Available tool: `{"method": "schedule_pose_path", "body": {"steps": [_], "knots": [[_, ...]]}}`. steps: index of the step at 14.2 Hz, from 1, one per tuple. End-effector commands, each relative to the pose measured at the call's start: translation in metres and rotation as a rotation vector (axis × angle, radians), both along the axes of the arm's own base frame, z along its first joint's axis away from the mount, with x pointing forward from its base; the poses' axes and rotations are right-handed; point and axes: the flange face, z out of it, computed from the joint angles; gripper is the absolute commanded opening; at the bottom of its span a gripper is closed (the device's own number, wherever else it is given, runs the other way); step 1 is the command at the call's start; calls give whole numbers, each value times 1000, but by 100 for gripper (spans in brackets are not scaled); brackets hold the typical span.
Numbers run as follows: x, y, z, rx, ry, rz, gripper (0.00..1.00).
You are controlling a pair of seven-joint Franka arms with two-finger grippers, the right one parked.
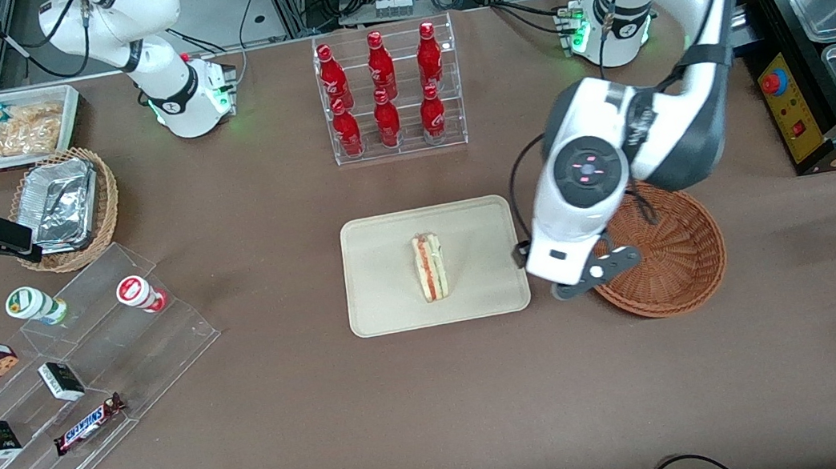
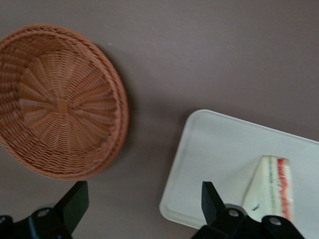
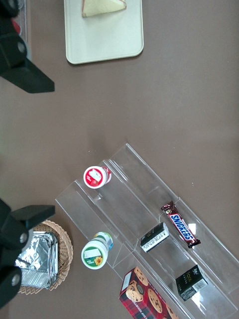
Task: Place sandwich from basket to tray
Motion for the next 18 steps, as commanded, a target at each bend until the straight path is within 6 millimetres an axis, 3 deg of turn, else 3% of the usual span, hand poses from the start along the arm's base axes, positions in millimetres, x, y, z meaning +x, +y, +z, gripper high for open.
{"method": "schedule_pose_path", "body": {"steps": [1, 3, 5, 6, 9, 11, 14, 18], "knots": [[-15, 63, 18, -10, 32, -72, 100], [-17, 103, 32, -30, 32, -117, 100], [-32, 144, 58, -34, 46, -98, 100], [-44, 161, 71, -46, 49, -116, 100], [-54, 201, 99, -68, 56, -200, 100], [-59, 222, 116, -79, 45, -268, 100], [-71, 232, 142, -78, 23, -358, 100], [-87, 246, 176, -62, 0, -343, 100]]}}
